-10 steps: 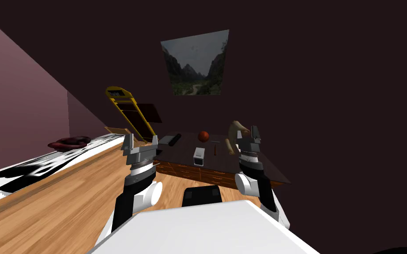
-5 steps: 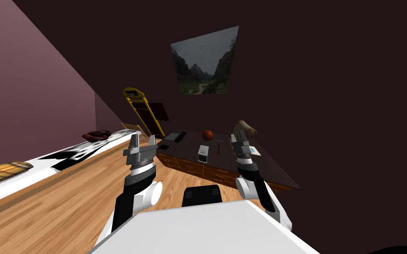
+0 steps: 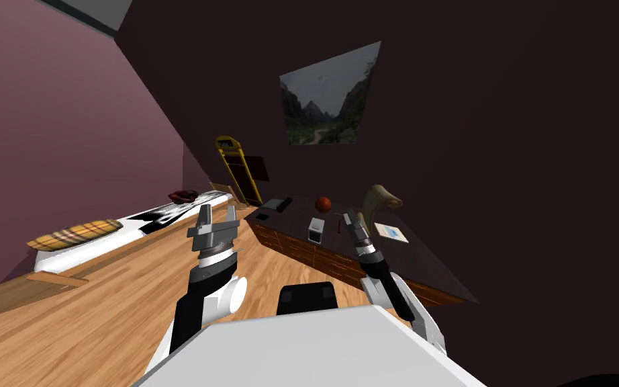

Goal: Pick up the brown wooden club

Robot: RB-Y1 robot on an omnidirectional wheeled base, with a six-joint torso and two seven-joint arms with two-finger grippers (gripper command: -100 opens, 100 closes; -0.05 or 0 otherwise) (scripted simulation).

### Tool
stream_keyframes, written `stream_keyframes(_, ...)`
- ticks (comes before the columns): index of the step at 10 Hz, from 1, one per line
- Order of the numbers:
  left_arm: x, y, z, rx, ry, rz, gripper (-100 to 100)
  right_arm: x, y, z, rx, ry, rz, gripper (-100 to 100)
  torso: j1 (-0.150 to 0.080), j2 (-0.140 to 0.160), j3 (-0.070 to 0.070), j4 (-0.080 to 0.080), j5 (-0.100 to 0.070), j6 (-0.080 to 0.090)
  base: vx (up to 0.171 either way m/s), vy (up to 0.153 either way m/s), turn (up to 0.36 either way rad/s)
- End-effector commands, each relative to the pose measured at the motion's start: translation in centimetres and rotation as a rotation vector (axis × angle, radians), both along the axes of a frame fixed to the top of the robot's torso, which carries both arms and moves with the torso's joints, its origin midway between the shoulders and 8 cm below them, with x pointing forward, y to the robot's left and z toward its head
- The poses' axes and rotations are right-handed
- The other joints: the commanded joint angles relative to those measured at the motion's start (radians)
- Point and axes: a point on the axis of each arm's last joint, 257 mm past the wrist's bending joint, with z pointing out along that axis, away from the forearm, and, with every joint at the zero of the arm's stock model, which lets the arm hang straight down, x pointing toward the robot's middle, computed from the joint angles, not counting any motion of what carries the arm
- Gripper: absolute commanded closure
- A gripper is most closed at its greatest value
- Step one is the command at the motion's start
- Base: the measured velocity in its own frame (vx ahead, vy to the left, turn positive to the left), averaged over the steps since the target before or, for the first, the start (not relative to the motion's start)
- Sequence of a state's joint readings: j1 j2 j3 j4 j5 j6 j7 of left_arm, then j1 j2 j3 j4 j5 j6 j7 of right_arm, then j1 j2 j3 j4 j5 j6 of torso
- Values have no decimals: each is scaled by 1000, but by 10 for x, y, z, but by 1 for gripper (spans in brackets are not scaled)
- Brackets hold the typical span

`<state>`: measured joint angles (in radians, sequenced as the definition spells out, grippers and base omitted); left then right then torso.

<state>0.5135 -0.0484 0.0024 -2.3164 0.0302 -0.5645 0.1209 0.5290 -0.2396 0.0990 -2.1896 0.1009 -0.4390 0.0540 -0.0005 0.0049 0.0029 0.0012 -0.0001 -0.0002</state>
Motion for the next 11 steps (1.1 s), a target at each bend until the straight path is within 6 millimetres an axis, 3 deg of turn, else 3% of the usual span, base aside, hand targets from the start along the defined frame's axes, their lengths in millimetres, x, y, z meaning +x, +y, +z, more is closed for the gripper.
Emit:
stream_keyframes(1,0,0,0,0,0,0,0,5,5,-34,-98,73,6,-100,0,0,0,0,0,0,-94,28,329)
stream_keyframes(2,0,0,0,0,0,0,0,6,7,-56,-169,116,14,-100,1,1,0,0,0,0,-110,13,396)
stream_keyframes(3,0,0,0,0,0,0,0,6,7,-61,-190,127,20,-100,0,2,1,0,0,0,-73,-7,107)
stream_keyframes(4,0,0,0,0,0,0,0,5,7,-88,-272,177,28,-100,-2,1,1,0,0,1,-72,-7,216)
stream_keyframes(5,0,0,0,0,0,0,0,5,7,-90,-275,181,29,-100,-2,1,0,0,0,0,-54,-6,124)
stream_keyframes(7,0,0,0,0,0,0,0,0,6,-141,-441,269,45,-100,-1,-1,-1,0,0,0,-74,2,398)
stream_keyframes(9,0,0,0,0,0,0,0,-1,2,-152,-460,290,48,-100,-3,0,0,0,-1,1,-47,-11,5)
stream_keyframes(10,0,0,0,0,0,0,0,-7,-1,-179,-558,332,62,-100,-2,-2,-1,0,-1,1,-29,0,289)
stream_keyframes(11,0,0,0,0,0,0,0,-8,-4,-184,-559,345,60,-100,-2,-3,-1,0,0,0,-28,-14,173)
